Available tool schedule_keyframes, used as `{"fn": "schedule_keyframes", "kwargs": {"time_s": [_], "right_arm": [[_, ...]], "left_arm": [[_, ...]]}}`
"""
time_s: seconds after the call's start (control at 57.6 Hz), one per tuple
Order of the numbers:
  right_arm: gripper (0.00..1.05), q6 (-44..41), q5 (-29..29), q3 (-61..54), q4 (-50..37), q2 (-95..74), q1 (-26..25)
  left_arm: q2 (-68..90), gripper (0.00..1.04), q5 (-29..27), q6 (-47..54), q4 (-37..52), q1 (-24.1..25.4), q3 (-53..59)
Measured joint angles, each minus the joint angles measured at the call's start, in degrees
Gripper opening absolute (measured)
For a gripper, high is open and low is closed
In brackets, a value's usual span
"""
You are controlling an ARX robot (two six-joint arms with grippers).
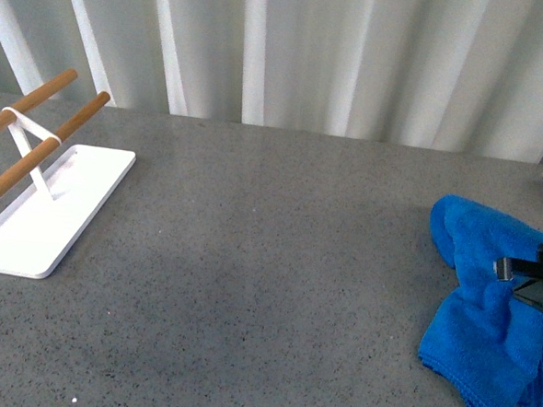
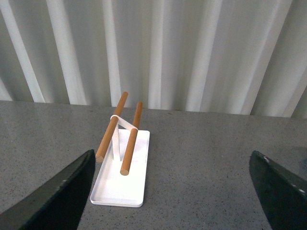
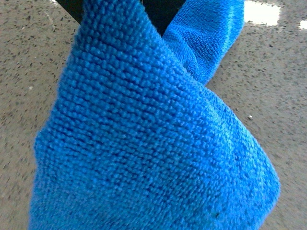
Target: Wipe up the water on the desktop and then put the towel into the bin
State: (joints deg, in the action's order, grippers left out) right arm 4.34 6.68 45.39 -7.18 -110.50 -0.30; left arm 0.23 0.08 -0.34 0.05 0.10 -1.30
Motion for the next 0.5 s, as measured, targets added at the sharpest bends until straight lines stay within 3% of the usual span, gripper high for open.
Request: {"fn": "schedule_keyframes", "kwargs": {"time_s": [0.208,0.504], "right_arm": [[0.03,0.37,-0.15,-1.09,-5.53,-5.66,-0.87],[0.03,-3.63,-0.39,1.81,-4.07,-7.34,-6.58]], "left_arm": [[0.00,0.98,0.00,0.02,-0.02,0.00,0.00],[0.00,0.98,0.00,0.04,-0.02,0.00,0.02]]}}
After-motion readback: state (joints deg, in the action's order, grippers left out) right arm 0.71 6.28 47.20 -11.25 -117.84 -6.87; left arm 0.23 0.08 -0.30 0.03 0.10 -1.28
